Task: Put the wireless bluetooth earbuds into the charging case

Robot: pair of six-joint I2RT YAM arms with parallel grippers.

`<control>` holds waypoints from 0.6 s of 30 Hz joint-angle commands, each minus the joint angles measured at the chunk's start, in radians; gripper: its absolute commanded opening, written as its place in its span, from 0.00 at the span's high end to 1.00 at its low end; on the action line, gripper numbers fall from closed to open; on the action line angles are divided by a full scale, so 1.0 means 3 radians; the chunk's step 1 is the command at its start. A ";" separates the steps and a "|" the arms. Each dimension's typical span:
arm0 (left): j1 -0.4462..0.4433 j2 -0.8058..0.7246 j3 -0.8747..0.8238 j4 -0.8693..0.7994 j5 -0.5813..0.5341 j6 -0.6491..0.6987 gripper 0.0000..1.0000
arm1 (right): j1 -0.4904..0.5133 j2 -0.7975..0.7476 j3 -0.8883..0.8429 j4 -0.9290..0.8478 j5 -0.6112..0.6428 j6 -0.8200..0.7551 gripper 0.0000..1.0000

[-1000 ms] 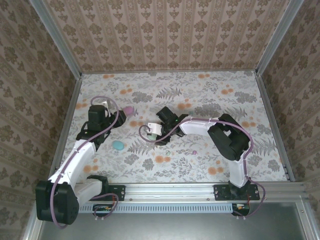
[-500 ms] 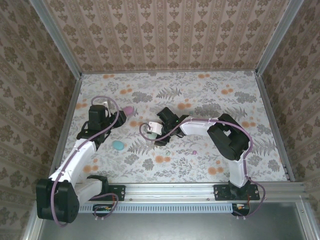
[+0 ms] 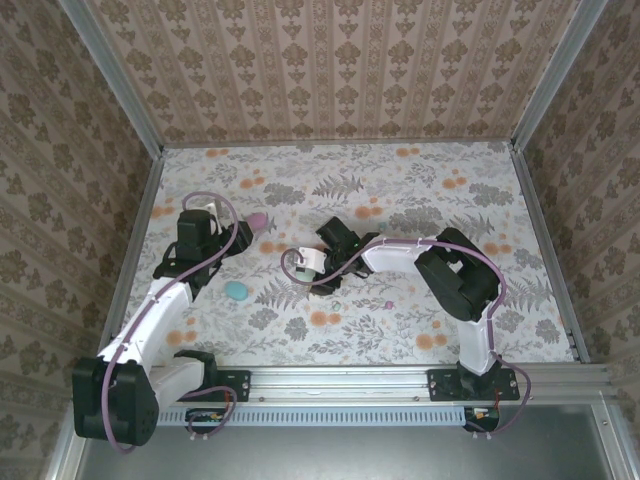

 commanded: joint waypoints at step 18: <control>0.0029 0.0079 0.0030 0.0098 0.0237 0.0122 0.43 | -0.0005 -0.0214 -0.0190 0.0365 -0.0081 0.0213 0.60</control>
